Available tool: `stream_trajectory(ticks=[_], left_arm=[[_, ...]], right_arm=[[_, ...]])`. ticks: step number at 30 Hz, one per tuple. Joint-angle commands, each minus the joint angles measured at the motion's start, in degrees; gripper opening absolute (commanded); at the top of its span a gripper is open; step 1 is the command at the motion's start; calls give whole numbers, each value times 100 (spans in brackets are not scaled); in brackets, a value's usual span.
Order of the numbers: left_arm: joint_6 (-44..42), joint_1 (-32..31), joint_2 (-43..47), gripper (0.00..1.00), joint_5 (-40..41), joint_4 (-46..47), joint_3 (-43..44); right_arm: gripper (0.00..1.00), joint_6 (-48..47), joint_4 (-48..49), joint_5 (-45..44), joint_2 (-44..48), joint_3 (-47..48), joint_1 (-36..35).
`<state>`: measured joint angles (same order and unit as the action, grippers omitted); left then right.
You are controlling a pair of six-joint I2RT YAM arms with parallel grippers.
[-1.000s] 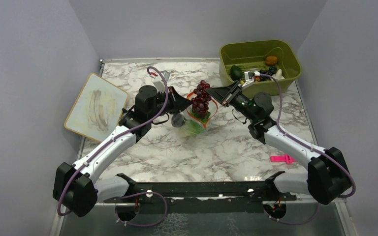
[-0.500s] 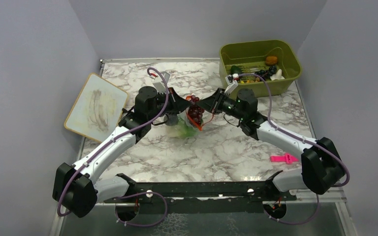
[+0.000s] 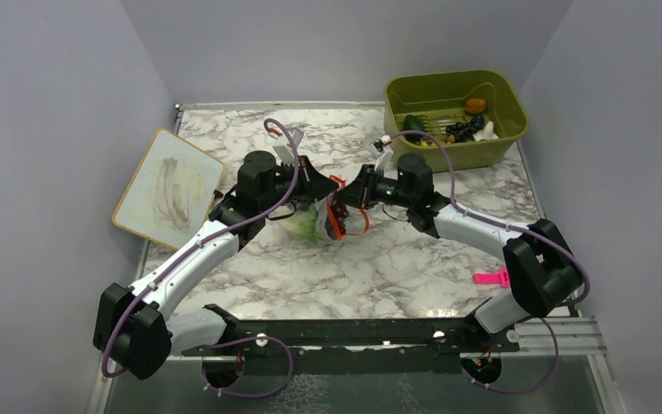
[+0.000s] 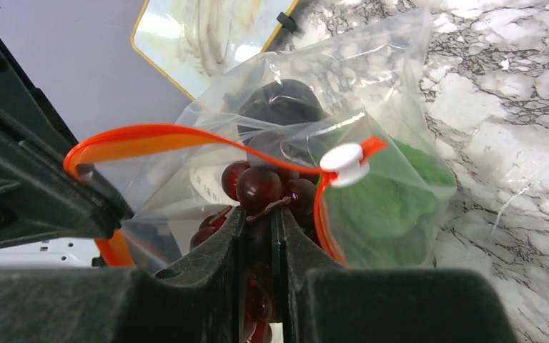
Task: Place the food in the zip-top bag and seal the zipper
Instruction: Place the fake fruit in the zipper food storage bag.
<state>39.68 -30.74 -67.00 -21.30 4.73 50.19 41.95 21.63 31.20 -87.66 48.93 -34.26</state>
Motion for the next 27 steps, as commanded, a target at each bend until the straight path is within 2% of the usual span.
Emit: stream_trajectory(ticks=[1,6,10,12,15,18,24,26,27], left_arm=[[61,-2,112,0,-764,1018,-60],[194,-12,9,0,-1124,1162,-101],[451,-21,80,0,-1258,1391,-190],[561,-21,163,0,-1303,1479,-226],[701,-20,275,0,-1376,1574,-282],[775,-20,344,0,-1435,1709,-402],[865,-22,386,0,-1498,1953,-600],[799,-20,419,0,-1417,1961,-623],[743,-21,431,0,-1360,1961,-631]], right_arm=[[3,141,375,385,-156,188,-108],[2,548,677,224,-334,199,-229],[1,1184,1280,-665,-302,-61,-248],[1,1178,1382,-1136,-263,-70,-248],[1,1021,1146,-1498,-380,161,-247],[1,1007,942,-1444,-586,404,-258],[1,1014,761,-1986,-743,448,-317],[6,805,549,-2095,-763,574,-314],[12,667,386,-2075,-752,674,-318]])
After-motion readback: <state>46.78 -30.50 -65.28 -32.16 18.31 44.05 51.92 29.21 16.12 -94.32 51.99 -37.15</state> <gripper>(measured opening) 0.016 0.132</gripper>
